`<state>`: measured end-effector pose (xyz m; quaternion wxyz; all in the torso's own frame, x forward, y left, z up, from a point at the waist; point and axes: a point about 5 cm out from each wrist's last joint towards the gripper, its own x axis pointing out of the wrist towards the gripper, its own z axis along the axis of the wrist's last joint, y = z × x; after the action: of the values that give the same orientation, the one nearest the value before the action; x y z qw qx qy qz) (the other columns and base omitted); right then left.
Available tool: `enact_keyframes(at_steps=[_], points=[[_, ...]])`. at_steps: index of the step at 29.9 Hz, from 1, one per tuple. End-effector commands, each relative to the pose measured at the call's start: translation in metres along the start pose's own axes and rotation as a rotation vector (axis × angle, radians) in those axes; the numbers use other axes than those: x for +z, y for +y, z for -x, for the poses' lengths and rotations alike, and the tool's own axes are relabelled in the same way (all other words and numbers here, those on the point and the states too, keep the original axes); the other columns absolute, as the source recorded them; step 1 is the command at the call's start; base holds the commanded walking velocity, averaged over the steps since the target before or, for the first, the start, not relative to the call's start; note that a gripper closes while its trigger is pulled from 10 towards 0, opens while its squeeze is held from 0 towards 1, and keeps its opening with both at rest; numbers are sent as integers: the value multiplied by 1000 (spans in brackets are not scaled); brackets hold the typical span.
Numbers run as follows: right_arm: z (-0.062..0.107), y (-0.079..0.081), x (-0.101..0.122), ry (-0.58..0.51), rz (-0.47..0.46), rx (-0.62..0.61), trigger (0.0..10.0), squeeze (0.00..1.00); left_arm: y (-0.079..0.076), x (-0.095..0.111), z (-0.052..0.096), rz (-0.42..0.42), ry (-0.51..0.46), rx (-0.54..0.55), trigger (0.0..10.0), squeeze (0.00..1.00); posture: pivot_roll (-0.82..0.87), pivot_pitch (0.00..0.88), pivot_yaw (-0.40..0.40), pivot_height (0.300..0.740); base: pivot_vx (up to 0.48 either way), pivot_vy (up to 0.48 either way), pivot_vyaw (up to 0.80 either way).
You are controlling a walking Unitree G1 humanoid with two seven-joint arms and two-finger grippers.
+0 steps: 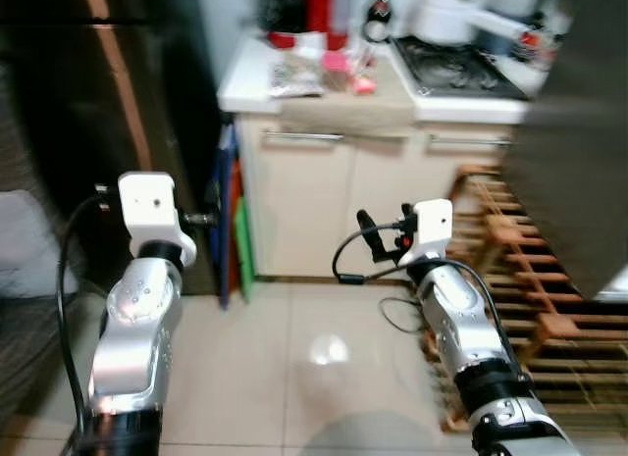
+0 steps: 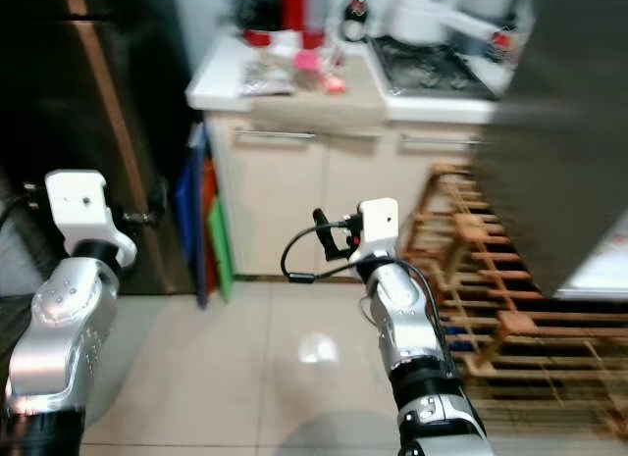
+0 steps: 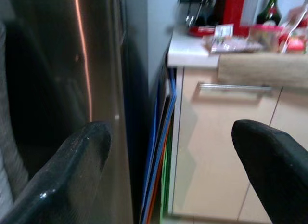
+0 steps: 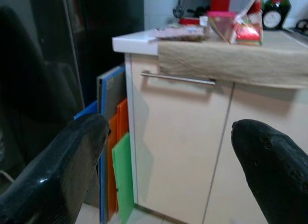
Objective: Restocking fridge
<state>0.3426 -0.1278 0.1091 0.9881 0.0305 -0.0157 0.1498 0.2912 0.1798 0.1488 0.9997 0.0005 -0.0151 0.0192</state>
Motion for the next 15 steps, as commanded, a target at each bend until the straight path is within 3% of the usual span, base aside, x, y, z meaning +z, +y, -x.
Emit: enact_keyframes(at_steps=[1, 10, 15], points=[[-3, -8, 15, -65, 16, -40, 10000, 0, -13, 1, -3, 21, -1, -60, 10000, 0, -47, 0, -2, 740, 0, 0, 0], [-4, -14, 35, -172, 56, -130, 10000, 0, -14, 9, -5, -7, -65, -116, 10000, 0, -53, 0, -11, 740, 427, 0, 0], [-5, -15, 37, -177, 53, -135, 10000, 0, -13, 11, -7, 0, -71, -114, 10000, 0, -57, 0, -9, 740, 480, 0, 0]])
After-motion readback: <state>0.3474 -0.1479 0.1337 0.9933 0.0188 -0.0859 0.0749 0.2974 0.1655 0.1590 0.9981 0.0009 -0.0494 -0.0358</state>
